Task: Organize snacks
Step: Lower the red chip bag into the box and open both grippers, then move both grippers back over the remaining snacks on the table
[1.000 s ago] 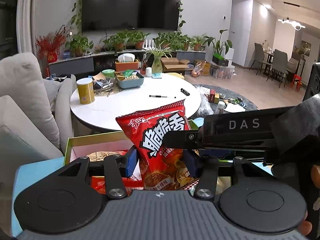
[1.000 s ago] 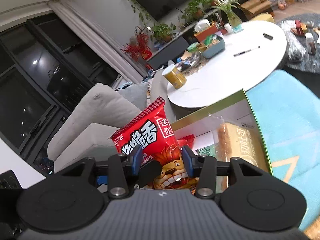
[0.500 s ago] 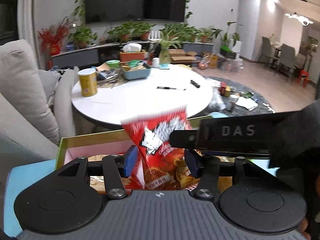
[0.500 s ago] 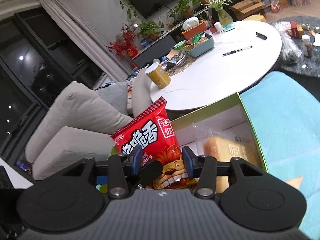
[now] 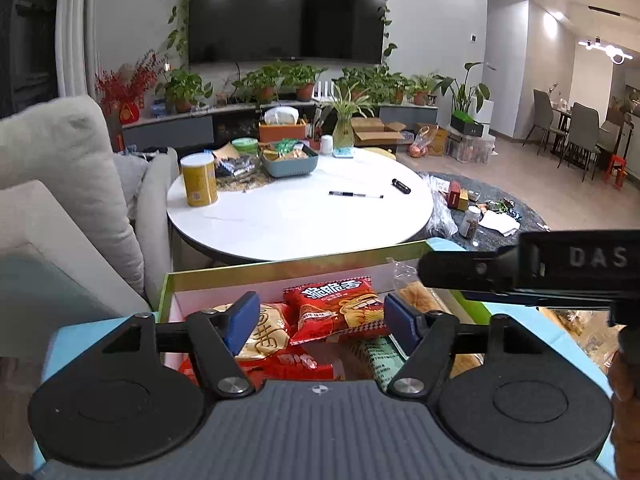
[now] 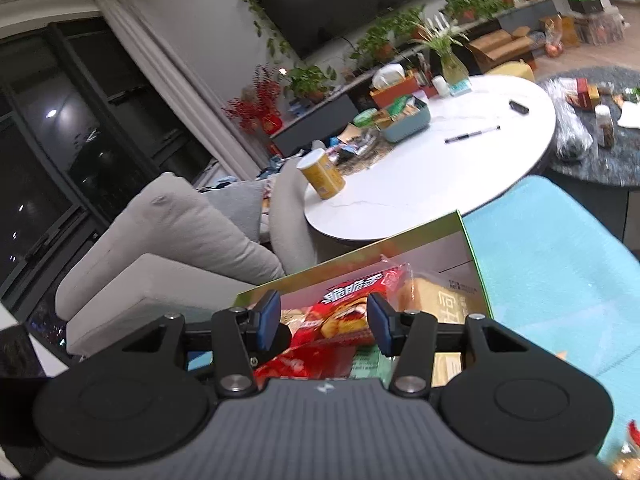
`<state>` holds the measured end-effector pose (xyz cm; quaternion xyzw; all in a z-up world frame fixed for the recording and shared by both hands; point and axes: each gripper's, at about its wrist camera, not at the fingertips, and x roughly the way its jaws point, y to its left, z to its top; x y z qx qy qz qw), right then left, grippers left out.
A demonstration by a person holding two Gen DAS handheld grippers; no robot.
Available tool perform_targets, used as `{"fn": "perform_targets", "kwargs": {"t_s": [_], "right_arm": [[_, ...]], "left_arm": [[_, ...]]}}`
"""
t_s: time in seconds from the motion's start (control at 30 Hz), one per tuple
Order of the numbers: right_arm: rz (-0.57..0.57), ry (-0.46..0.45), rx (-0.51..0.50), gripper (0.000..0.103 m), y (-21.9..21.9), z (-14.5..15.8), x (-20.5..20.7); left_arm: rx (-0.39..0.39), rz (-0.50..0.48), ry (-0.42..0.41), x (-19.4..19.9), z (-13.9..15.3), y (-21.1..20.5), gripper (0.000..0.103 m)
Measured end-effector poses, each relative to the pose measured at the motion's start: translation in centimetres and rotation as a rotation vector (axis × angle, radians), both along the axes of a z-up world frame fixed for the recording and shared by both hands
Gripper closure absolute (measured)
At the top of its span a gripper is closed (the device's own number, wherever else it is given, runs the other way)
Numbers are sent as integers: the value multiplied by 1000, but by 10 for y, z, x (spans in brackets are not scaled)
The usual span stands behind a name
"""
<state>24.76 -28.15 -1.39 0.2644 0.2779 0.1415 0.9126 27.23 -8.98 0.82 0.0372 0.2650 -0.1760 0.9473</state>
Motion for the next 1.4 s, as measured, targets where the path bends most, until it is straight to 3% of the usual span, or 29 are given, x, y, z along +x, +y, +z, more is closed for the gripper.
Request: {"fn": "perform_targets", "kwargs": {"t_s": [0.13, 0.27, 0.57, 0.83, 1.07, 1.4], "right_arm": [[20, -44, -39, 71, 3, 11, -23], [37, -93, -78, 58, 6, 24, -51], [74, -170, -115, 56, 9, 42, -107], [100, -178, -168, 55, 9, 35, -150], [112, -152, -195, 55, 11, 8, -172], [152, -67, -198, 55, 21, -27, -183]], "left_arm": [[13, 4, -13, -21, 12, 3, 28], [10, -5, -36, -46, 25, 5, 25], [-13, -11, -83, -110, 41, 19, 22], [-5, 31, -101, -166, 27, 44, 20], [-9, 95, -85, -202, 7, 77, 17], [23, 177, -3, -221, -33, 109, 17]]}}
